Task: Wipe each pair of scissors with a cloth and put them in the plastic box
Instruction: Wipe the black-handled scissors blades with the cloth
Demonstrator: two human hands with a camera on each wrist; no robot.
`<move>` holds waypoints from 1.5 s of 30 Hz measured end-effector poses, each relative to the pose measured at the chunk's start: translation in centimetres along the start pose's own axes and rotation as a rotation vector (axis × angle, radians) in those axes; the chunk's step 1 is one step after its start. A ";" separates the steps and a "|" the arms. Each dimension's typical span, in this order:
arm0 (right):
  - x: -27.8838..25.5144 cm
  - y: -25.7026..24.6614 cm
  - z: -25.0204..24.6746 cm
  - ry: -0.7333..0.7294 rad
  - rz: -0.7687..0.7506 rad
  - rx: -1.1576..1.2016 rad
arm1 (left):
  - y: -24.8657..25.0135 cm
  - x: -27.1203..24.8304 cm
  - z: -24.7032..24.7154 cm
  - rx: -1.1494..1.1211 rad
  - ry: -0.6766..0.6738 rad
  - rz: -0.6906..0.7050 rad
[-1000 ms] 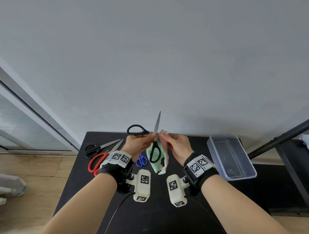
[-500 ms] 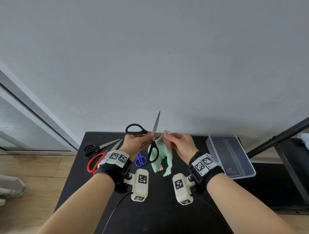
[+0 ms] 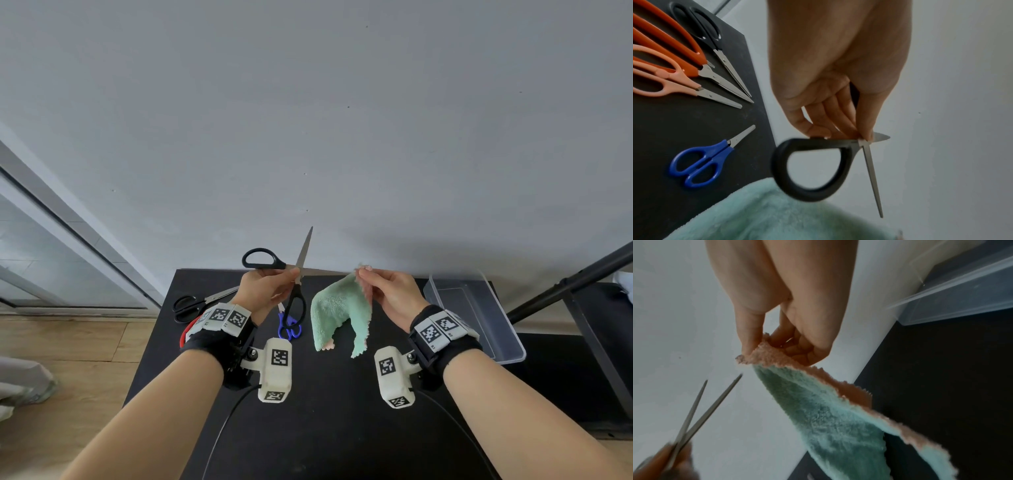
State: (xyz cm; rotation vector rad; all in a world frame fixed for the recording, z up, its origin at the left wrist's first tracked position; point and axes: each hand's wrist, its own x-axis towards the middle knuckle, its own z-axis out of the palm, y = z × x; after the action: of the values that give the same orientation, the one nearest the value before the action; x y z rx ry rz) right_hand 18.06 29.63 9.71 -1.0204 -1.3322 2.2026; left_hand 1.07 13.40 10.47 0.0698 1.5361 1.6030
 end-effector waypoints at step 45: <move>0.5 -4.2 5.0 -0.662 0.147 -1.104 | 2.0 -0.7 1.1 0.974 -0.296 0.115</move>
State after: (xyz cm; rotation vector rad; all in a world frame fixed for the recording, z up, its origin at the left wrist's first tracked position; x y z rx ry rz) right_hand 13.77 29.01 14.65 -0.6537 -3.0252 1.8816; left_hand 1.03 14.11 12.76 0.8929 1.9420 0.7376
